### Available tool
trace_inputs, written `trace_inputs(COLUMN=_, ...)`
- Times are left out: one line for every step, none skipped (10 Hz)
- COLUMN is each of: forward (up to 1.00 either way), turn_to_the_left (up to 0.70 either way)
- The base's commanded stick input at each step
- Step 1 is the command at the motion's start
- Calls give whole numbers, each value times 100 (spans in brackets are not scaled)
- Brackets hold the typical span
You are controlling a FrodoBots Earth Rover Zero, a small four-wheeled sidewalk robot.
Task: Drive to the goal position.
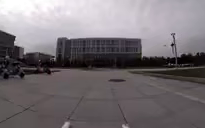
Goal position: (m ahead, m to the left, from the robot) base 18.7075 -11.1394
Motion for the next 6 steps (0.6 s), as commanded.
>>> trace_inputs(forward=70, turn_to_the_left=0)
trace_inputs(forward=70, turn_to_the_left=0)
trace_inputs(forward=70, turn_to_the_left=0)
trace_inputs(forward=70, turn_to_the_left=0)
trace_inputs(forward=70, turn_to_the_left=0)
trace_inputs(forward=70, turn_to_the_left=0)
